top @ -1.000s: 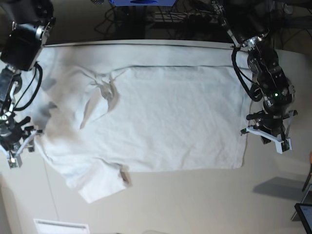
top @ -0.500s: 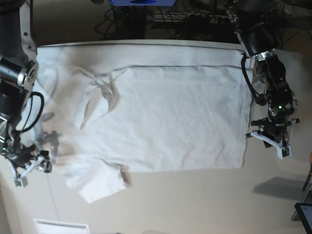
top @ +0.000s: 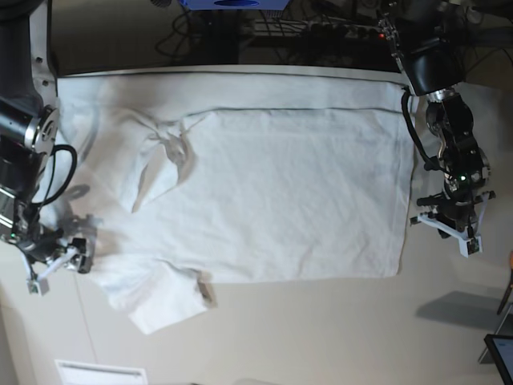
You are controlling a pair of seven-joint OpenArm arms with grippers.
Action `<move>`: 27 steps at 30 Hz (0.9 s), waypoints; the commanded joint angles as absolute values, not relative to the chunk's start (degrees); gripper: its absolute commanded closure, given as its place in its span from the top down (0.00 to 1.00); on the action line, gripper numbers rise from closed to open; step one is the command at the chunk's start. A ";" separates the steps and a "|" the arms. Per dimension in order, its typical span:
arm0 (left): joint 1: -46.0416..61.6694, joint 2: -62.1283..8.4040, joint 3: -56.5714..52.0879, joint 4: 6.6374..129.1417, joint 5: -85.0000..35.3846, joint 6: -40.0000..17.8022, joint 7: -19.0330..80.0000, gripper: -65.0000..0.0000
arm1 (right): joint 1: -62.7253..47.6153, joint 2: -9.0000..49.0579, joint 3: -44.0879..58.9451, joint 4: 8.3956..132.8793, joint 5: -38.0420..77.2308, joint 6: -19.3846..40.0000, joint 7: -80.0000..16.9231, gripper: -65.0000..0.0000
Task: Fold the T-shirt properly
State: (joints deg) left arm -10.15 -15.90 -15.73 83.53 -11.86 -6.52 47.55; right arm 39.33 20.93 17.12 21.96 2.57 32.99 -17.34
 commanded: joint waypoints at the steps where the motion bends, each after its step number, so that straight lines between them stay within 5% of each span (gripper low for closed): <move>1: -11.03 -17.10 -15.87 83.65 -12.00 -6.73 46.46 0.11 | 40.75 21.23 17.27 22.81 3.30 33.36 -15.69 0.72; 27: -16.04 -18.59 -15.78 76.26 -12.09 -6.81 46.37 0.11 | 39.69 20.70 13.05 22.90 3.47 33.10 -15.78 0.72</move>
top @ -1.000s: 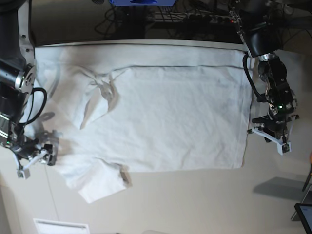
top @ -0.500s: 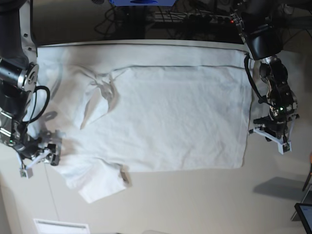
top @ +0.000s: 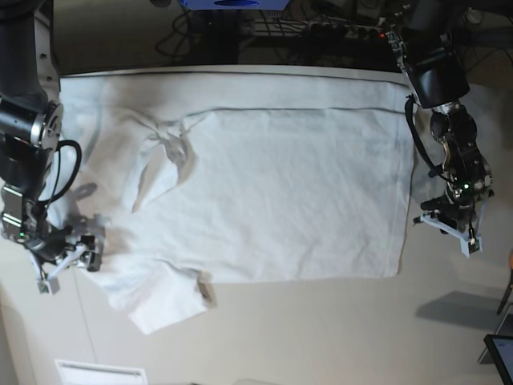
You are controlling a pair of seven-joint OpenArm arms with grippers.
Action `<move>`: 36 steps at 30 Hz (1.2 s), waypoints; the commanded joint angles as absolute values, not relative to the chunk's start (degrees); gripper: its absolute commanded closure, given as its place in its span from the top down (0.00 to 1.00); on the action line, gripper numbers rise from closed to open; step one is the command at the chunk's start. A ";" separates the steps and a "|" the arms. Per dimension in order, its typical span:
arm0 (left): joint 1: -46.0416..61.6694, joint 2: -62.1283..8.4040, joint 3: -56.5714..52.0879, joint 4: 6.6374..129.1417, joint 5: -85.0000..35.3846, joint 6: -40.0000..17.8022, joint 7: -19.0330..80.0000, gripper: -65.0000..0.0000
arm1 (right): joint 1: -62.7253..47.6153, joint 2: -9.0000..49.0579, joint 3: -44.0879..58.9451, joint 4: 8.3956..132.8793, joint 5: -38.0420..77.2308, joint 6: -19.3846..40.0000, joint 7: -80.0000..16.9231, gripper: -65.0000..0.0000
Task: Fold the T-shirt properly
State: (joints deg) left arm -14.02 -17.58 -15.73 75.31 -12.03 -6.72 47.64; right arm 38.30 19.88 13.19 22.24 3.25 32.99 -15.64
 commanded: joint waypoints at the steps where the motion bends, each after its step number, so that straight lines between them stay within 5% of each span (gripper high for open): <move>1: -16.57 -18.68 -15.78 75.91 -12.09 -6.81 46.37 0.11 | 39.69 20.70 13.05 22.90 3.47 33.10 -15.78 0.71; 5: -19.38 -18.68 -15.78 72.13 -12.09 -6.81 46.37 0.11 | 39.69 20.70 12.97 22.90 3.38 33.10 -15.78 0.54; 12: -27.74 -18.42 -15.78 61.23 -12.18 -6.81 46.20 0.11 | 39.34 20.62 12.97 22.81 3.38 33.10 -15.78 0.00; 17: -34.33 -18.24 -15.78 54.02 -12.18 -6.90 46.20 0.16 | 39.34 20.62 12.97 22.81 3.38 33.10 -15.78 0.02; 27: -45.67 -18.59 -15.78 33.10 -12.09 -13.76 39.78 0.78 | 38.64 20.62 12.97 22.81 3.38 33.10 -15.78 0.02; 36: -51.12 -18.77 -16.22 19.74 -12.09 -13.85 32.66 0.81 | 38.55 20.62 12.97 22.81 3.38 33.10 -15.78 0.02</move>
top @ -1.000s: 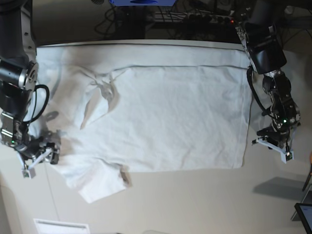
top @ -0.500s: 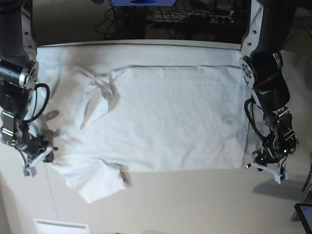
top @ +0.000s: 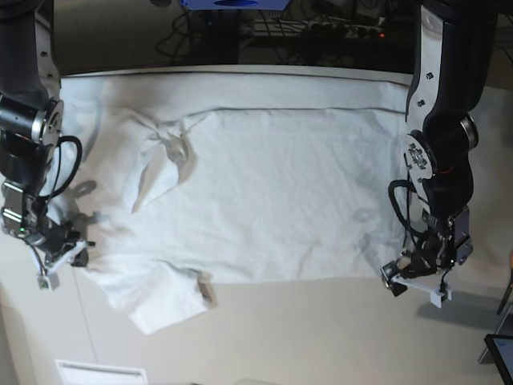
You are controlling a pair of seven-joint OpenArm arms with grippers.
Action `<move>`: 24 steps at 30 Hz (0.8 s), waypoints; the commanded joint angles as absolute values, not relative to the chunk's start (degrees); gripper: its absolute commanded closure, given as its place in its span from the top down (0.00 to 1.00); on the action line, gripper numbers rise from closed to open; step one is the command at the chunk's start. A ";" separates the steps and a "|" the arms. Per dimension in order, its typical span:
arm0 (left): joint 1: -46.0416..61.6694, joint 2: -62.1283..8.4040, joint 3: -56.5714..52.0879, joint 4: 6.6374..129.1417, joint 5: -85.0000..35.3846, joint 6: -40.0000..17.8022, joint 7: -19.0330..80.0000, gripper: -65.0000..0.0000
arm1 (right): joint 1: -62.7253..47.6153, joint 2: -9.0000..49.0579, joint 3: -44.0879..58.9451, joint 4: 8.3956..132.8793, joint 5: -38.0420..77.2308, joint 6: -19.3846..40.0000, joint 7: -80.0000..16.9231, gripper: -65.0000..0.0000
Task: Fold the T-shirt properly
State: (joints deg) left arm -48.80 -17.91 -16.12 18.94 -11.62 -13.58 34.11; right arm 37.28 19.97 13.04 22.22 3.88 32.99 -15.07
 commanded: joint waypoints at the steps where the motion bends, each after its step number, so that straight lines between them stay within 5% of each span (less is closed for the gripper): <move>1: -51.21 -18.77 -16.22 19.47 -12.09 -13.85 32.66 0.81 | 38.55 20.62 12.97 22.81 3.38 33.10 -15.78 0.02; 24: -50.59 -16.48 -15.69 14.02 -11.47 -13.85 30.29 0.81 | 38.55 20.70 12.97 22.90 3.47 33.10 -15.78 0.02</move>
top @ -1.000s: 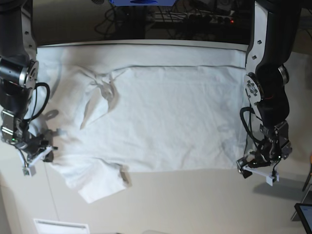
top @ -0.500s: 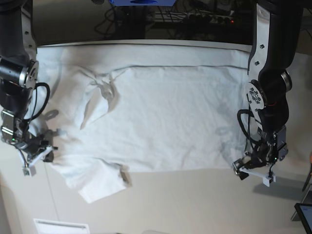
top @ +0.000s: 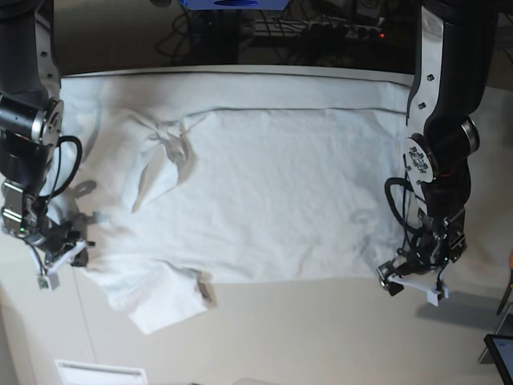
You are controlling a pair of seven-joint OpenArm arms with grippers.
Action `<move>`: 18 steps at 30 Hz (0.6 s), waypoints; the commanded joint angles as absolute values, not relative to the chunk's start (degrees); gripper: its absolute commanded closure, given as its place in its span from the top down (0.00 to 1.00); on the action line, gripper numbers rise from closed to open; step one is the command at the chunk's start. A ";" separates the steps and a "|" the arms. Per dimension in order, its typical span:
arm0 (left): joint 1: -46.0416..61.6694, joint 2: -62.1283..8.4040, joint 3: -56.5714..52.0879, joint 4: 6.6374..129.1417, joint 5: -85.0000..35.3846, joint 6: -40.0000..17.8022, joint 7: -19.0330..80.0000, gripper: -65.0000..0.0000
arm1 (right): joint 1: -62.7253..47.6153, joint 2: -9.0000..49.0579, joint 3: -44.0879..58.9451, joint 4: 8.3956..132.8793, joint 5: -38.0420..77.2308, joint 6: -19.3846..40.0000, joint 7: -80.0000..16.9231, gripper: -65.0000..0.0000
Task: Fold the T-shirt properly
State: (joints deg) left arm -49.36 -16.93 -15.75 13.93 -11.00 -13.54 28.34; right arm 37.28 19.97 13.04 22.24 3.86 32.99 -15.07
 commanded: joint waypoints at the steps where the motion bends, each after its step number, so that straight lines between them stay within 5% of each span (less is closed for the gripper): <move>1: -50.59 -16.22 -15.69 13.93 -11.47 -13.93 30.29 0.81 | 38.55 20.70 12.97 22.90 3.47 33.10 -15.78 0.02; 9: -49.63 -15.34 -15.60 14.02 -11.47 -13.93 30.29 0.74 | 38.55 21.05 12.97 22.90 3.47 33.10 -15.78 0.02; 13: -49.27 -15.52 -15.60 13.93 -11.47 -13.93 30.29 0.39 | 38.55 21.14 12.97 22.90 3.38 33.10 -15.78 0.02; 18: -48.13 -15.60 -15.60 14.11 -11.47 -13.93 30.11 0.10 | 38.55 20.79 12.97 22.90 3.38 33.10 -15.78 0.02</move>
